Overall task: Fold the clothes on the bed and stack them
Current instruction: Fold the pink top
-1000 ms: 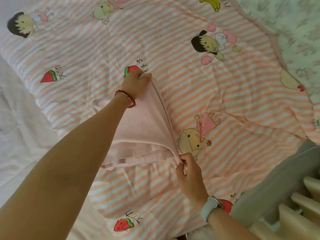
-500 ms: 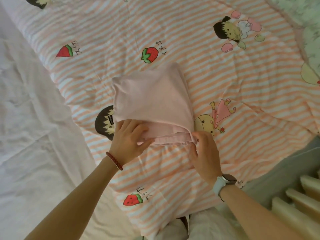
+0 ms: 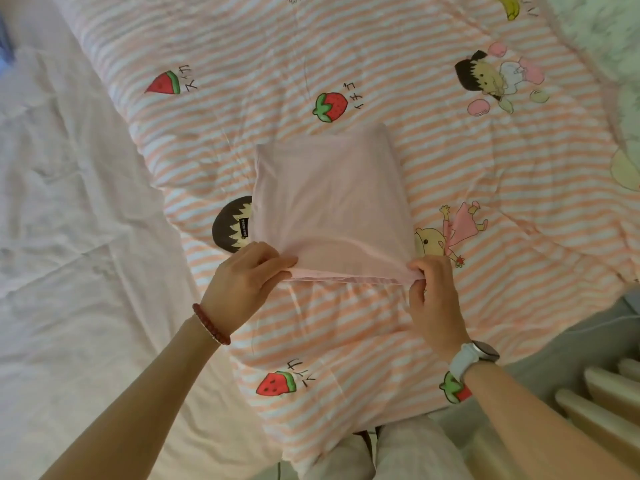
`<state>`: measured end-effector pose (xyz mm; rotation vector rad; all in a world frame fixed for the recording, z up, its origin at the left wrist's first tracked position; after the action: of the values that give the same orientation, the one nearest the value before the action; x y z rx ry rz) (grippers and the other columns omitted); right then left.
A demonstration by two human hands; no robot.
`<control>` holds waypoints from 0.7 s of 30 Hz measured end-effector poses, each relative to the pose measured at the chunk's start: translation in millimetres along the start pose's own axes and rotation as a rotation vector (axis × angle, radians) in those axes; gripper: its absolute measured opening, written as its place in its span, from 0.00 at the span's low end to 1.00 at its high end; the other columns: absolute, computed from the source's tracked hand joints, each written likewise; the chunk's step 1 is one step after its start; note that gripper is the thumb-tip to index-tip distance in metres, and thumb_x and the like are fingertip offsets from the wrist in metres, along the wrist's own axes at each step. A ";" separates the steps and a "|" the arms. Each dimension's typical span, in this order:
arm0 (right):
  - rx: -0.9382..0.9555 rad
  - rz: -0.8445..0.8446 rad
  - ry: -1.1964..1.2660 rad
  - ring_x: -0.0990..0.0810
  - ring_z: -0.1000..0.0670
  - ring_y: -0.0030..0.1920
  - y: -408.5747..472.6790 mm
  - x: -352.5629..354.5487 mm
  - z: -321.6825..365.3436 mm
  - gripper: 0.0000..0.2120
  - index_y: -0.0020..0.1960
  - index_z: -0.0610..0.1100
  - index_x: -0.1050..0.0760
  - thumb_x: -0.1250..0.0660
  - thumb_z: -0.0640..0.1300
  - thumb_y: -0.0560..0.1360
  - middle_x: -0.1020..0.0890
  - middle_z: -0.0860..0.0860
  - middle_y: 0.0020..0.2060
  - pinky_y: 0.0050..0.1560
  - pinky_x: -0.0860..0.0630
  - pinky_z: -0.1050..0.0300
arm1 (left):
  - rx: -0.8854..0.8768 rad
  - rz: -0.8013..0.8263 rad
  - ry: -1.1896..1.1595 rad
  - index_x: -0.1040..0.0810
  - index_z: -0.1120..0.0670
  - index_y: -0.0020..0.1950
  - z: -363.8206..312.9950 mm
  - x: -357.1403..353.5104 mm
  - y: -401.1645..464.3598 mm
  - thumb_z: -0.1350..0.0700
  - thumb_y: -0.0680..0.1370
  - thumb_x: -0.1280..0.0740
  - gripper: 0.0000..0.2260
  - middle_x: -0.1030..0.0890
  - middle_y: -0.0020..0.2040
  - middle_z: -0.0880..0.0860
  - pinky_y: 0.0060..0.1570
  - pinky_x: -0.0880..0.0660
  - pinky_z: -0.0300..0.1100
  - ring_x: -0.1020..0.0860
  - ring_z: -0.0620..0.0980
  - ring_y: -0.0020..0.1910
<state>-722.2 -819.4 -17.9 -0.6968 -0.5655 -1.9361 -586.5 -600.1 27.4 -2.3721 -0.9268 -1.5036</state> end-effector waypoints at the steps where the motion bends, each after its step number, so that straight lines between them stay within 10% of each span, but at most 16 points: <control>1: -0.005 -0.005 0.000 0.32 0.57 0.48 -0.8 -0.6 -0.5 0.10 0.51 0.46 0.35 0.50 0.39 0.72 0.29 0.37 0.48 0.46 0.31 0.66 | -0.023 -0.006 0.036 0.16 0.60 0.46 -0.2 1.5 -4.2 0.52 0.79 0.41 0.16 0.22 0.36 0.55 0.32 0.27 0.38 0.27 0.48 0.35; 10: -0.082 0.140 -0.037 0.29 0.53 0.41 -7.1 -10.6 -11.8 0.13 0.51 0.40 0.28 0.44 0.30 0.71 0.27 0.44 0.47 0.37 0.28 0.58 | -0.021 0.216 0.100 0.16 0.54 0.39 12.3 -17.1 -19.7 0.56 0.73 0.38 0.11 0.20 0.35 0.51 0.32 0.23 0.44 0.22 0.52 0.31; 15: -0.070 0.026 -0.249 0.25 0.42 0.38 6.3 -0.6 -10.4 0.14 0.41 0.37 0.25 0.48 0.42 0.67 0.23 0.44 0.40 0.40 0.33 0.54 | 0.601 -0.061 -0.145 0.19 0.58 0.47 43.3 -2.8 -17.7 0.51 0.75 0.37 0.12 0.22 0.45 0.52 0.39 0.26 0.40 0.24 0.49 0.38; 21: 0.079 -0.001 -0.361 0.30 0.44 0.59 67.3 -26.2 34.3 0.18 0.56 0.41 0.24 0.46 0.42 0.71 0.23 0.42 0.55 0.61 0.34 0.39 | 0.970 -0.092 -0.248 0.24 0.59 0.59 99.1 -34.5 33.4 0.49 0.78 0.39 0.17 0.23 0.57 0.57 0.53 0.28 0.46 0.24 0.55 0.54</control>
<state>-644.1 -809.3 -4.5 -1.0031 -0.8578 -1.7872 -502.4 -594.6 -43.5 -1.7859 -1.4092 -0.5267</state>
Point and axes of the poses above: each hand's wrist, its own y-axis towards the middle knuckle, its own x-axis out of the back of the hand, z = x × y, the point moved 6 cm from there along y, towards the middle knuckle
